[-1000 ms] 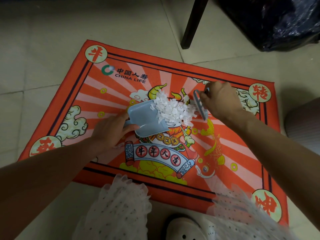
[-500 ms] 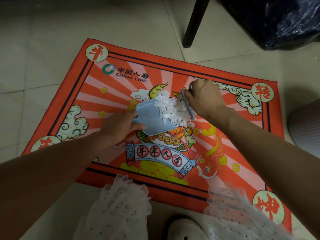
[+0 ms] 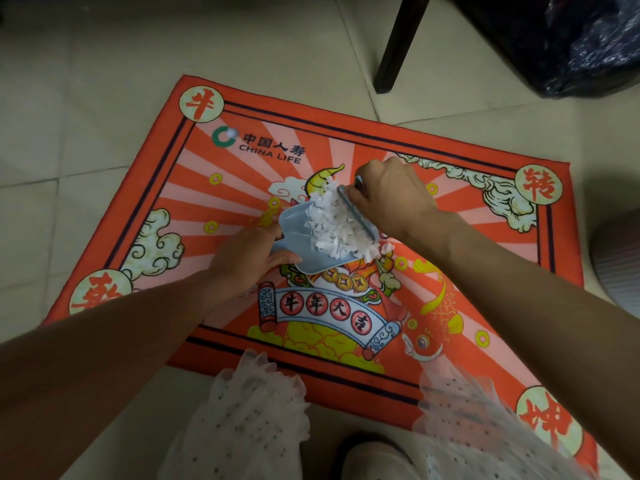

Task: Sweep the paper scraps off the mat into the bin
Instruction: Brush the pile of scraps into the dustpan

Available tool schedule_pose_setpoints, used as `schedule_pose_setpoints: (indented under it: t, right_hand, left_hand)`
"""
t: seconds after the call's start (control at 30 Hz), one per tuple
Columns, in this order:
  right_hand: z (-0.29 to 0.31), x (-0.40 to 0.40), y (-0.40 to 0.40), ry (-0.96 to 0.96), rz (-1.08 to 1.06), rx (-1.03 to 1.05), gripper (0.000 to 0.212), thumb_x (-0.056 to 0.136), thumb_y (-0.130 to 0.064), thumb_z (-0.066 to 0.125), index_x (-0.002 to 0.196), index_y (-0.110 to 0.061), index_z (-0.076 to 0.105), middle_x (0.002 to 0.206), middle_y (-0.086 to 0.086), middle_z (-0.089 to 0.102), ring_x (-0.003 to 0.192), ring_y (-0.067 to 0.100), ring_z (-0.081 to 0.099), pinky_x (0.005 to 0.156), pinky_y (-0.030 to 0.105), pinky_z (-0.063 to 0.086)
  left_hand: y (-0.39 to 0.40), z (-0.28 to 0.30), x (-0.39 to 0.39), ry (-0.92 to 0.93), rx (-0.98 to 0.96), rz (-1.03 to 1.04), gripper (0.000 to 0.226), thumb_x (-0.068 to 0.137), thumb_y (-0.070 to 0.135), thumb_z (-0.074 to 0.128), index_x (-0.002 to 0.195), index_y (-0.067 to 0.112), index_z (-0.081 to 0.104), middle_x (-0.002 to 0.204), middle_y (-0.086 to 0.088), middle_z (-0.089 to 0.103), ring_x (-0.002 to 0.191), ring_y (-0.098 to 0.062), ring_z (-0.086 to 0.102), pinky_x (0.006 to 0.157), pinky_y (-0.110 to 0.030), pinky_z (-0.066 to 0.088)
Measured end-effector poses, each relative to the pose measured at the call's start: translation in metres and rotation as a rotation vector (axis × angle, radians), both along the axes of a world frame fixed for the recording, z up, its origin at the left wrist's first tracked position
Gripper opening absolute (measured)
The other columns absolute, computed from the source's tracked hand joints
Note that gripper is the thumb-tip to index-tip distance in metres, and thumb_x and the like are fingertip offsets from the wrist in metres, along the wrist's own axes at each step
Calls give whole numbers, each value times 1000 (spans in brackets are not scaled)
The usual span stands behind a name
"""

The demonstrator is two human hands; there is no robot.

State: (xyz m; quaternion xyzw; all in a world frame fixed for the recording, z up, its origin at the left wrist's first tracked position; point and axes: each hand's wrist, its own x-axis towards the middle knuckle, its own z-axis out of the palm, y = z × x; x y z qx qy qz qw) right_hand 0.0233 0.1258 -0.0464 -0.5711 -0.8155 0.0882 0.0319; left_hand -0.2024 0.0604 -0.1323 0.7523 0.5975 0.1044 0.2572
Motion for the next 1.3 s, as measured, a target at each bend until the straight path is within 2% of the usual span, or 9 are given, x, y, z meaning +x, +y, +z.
schedule_pose_setpoints:
  t: [0.33,0.5,0.6,0.73,0.8,0.9,1.0,1.2,1.3]
  right_hand:
    - [6,-19,-7,36,107,-23,30,98,-35,49,89,-9,60,76,10,44,76,35,56,62,32,34]
    - [6,-28,-7,53,152,-28,33,98,-38,49,91,-9,60,77,10,45,80,35,58,61,34,38]
    - [10,-25,-3,81,143,-26,35,96,-41,51,90,-9,63,78,12,56,74,34,58,61,34,45]
    - [21,-16,11,115,93,-35,31,93,-44,56,86,-15,66,81,12,66,73,32,62,68,37,54]
    - [25,-12,22,109,45,-12,33,91,-46,57,89,-15,68,82,15,66,75,33,63,67,36,53]
    - [27,-4,38,95,-15,50,37,89,-48,57,94,-14,70,85,19,66,80,36,63,67,34,49]
    - [26,1,47,85,-45,74,39,89,-52,57,96,-16,69,89,19,66,82,37,63,69,37,51]
    - [21,-5,56,1,-58,48,44,87,-52,63,110,-15,68,101,23,62,93,41,61,67,34,39]
    - [16,-14,59,-14,-54,30,43,87,-50,64,113,-16,68,102,22,63,94,40,61,67,33,39]
  left_hand:
    - [-1,-8,-3,-24,34,-21,57,82,59,60,128,26,56,116,-3,66,105,-25,59,75,-39,51]
    - [-4,-8,-3,-29,16,-25,64,80,65,53,128,24,56,123,-2,63,113,-25,56,75,-33,44]
    - [-6,-6,0,-7,41,-5,54,84,53,61,123,16,57,116,-10,63,109,-30,55,69,-30,33]
    - [-12,-6,-5,-4,-44,-1,73,78,81,42,125,26,50,126,-8,56,119,-30,50,82,-43,49]
    - [-19,-8,-6,8,-22,15,68,80,76,44,122,23,50,130,-8,54,121,-32,49,83,-45,49]
    - [-29,-8,-5,43,97,52,51,84,55,61,114,15,54,121,-13,59,103,-37,60,67,-38,43]
    - [-35,-5,-8,42,59,66,51,83,57,59,115,18,52,87,-12,65,75,-33,62,55,-34,38]
    - [-34,3,-17,55,13,100,51,85,49,64,123,16,55,78,-6,64,70,-28,61,51,-31,31]
    - [-32,3,-30,54,6,115,56,84,55,62,131,25,50,78,-5,68,67,-23,64,52,-33,41]
